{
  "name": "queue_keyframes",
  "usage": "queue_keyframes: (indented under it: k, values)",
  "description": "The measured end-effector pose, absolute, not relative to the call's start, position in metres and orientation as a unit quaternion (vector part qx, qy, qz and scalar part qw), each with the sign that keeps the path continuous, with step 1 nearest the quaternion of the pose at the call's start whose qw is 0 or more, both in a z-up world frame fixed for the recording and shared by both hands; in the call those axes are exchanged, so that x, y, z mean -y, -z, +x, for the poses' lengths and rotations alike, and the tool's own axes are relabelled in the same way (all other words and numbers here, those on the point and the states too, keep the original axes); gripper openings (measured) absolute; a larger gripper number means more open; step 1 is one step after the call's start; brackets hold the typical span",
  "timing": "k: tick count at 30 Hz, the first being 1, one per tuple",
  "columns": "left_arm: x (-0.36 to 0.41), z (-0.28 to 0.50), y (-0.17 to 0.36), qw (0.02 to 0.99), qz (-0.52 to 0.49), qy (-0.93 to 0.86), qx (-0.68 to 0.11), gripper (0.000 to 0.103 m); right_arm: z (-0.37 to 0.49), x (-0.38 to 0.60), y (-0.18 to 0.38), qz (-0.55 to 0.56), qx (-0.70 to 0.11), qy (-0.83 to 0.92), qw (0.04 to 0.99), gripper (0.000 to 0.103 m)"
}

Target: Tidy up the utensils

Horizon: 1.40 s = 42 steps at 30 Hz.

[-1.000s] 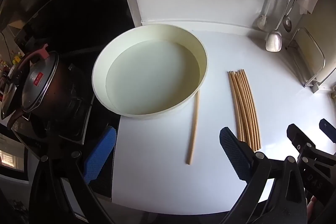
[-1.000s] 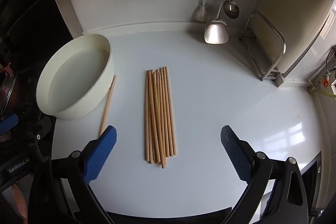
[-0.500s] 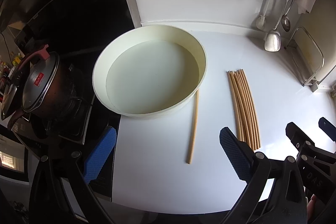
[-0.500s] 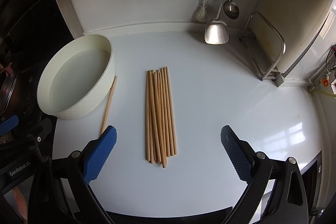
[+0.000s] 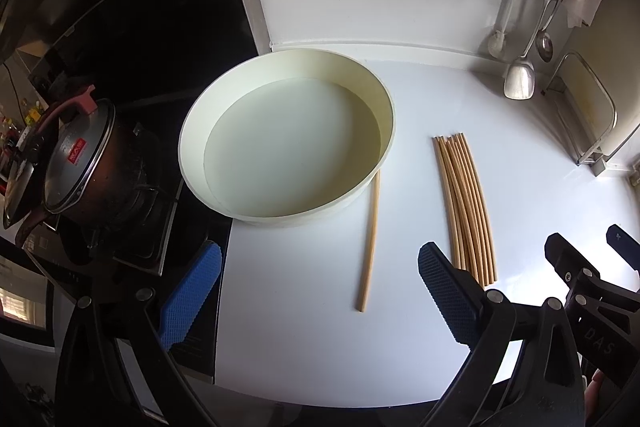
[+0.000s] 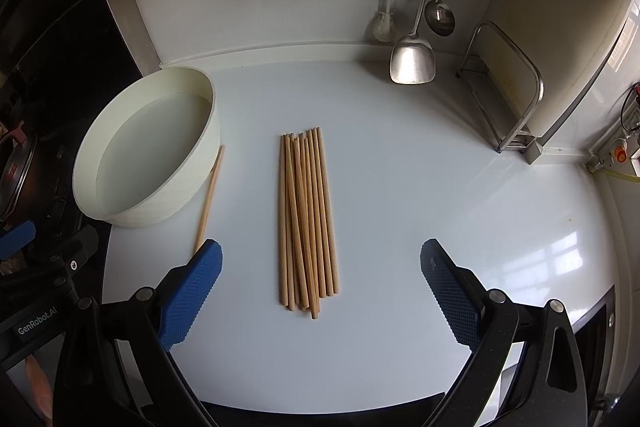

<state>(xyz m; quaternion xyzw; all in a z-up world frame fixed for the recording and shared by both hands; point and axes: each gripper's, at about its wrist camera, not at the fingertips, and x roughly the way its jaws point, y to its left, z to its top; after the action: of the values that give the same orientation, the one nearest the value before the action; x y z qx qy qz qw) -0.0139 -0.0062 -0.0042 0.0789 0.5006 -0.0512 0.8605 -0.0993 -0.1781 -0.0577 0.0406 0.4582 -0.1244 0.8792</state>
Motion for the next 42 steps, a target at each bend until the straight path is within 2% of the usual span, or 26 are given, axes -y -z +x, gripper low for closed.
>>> queue_keyframes:
  k: [42]
  values:
    - [0.0048,-0.0132,0.0004,0.862,0.078,0.052,-0.499,0.097,-0.0984,0.1776,0.0523,0.038,-0.455,0.123,0.881,0.095]
